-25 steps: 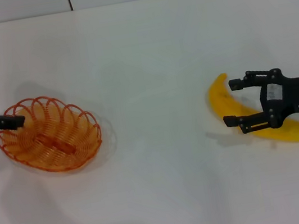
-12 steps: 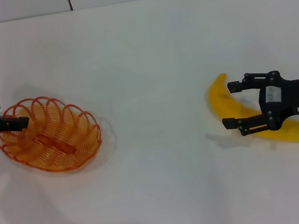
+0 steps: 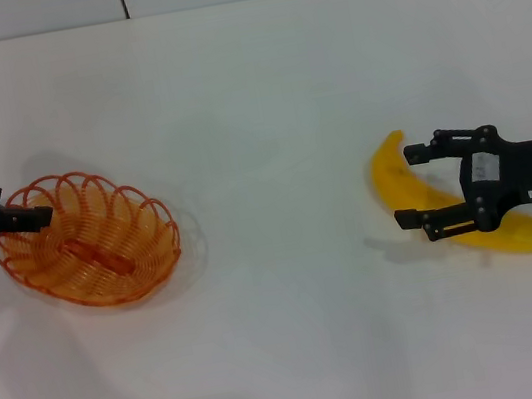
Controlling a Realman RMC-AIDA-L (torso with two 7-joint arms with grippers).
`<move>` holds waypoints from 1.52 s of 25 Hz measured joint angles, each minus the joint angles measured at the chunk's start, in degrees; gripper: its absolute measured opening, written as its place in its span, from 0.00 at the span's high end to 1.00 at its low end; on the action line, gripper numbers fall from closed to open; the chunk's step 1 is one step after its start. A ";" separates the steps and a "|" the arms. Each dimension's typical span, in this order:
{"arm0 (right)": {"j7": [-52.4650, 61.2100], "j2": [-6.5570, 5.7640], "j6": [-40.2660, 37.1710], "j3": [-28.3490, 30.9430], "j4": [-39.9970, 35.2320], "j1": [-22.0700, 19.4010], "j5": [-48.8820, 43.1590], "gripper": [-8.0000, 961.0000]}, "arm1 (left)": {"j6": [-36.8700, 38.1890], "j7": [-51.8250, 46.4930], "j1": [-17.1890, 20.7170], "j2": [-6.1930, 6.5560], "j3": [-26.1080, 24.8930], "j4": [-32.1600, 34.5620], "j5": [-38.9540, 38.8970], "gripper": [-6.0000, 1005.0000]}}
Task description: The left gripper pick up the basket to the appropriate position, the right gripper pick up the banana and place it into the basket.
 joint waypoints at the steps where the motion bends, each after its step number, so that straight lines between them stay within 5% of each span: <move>1: 0.01 0.00 0.00 0.00 0.00 0.00 0.00 0.06 | -0.02 0.05 0.00 0.00 0.00 -0.01 0.00 0.16; 11: 0.45 0.00 -0.64 -0.08 0.08 -0.02 0.00 0.06 | -0.69 2.73 0.10 -0.11 -0.07 -1.50 -1.35 0.17; 27: 0.53 0.00 -0.71 -0.42 0.09 0.23 -0.09 0.06 | -0.81 2.81 0.04 0.63 0.09 -3.10 -2.94 0.83; 38: 0.53 0.00 -0.59 -0.71 0.13 0.25 -0.09 0.06 | -0.82 3.35 0.29 0.63 -0.20 -2.79 -6.66 0.90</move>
